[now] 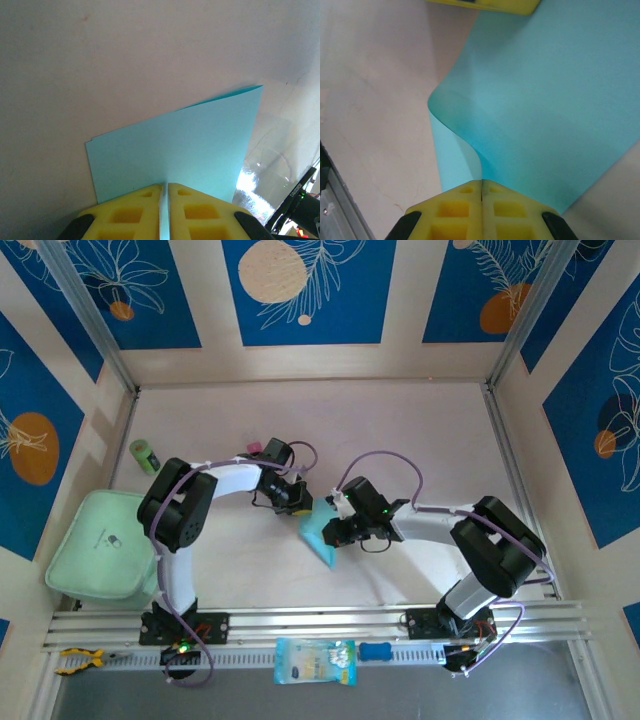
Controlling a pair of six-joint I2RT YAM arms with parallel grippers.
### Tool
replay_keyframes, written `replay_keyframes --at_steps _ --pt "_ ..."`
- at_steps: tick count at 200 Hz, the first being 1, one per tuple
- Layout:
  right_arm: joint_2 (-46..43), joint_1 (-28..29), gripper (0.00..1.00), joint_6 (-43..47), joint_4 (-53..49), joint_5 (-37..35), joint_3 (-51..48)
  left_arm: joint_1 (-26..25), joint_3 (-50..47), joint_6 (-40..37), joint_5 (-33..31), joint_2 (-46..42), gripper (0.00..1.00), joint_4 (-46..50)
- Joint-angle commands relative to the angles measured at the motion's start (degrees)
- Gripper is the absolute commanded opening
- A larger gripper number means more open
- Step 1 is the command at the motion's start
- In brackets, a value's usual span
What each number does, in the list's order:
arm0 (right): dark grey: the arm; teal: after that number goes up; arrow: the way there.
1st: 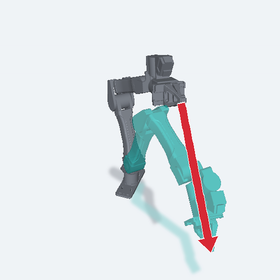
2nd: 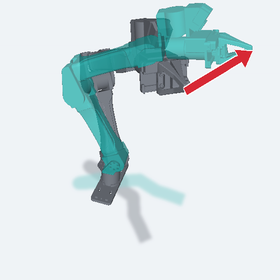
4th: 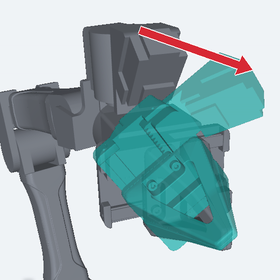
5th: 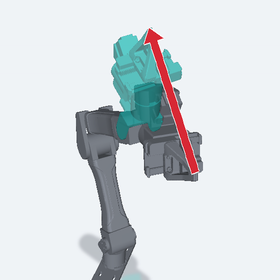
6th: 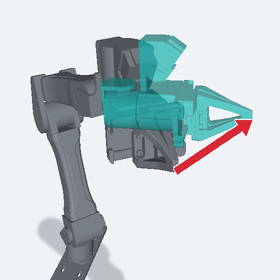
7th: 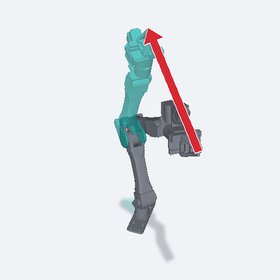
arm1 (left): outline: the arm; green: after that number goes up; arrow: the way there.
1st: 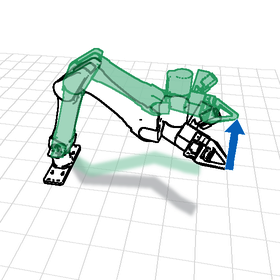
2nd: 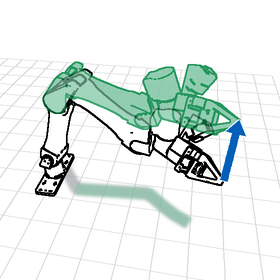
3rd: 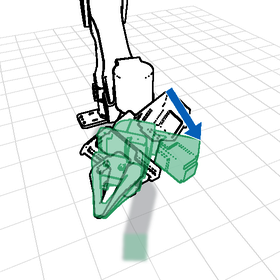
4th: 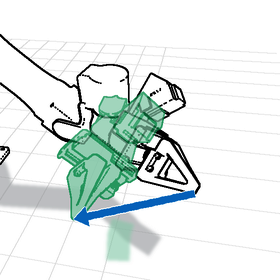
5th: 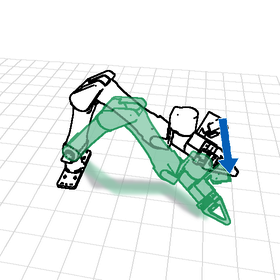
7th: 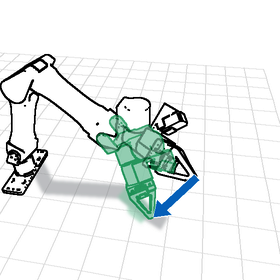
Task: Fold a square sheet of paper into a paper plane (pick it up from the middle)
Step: Third fold the triangle at the center of the table.
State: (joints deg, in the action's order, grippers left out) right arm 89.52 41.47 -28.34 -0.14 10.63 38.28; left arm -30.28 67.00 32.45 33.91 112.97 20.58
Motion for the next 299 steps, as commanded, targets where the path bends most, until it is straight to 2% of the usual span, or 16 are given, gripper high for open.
replay_keyframes --at_steps 1,69,144,299 --pt "1.39 -0.18 0.00 1.35 -2.32 -1.68 2.00 -0.13 -0.46 -0.56 -1.11 0.85 0.13 1.80" --pt "3.14 0.62 0.00 2.50 -7.50 -5.52 4.96 -0.15 -0.16 -0.63 -0.96 0.99 0.12 2.05" --pt "1.55 2.32 0.00 1.54 -9.08 -5.64 4.46 -0.21 -0.47 -0.55 -1.05 0.45 0.12 2.19" --pt "1.63 2.26 0.00 1.53 -10.33 -9.32 5.14 -0.21 -0.73 -0.19 -0.82 0.19 0.13 1.64"
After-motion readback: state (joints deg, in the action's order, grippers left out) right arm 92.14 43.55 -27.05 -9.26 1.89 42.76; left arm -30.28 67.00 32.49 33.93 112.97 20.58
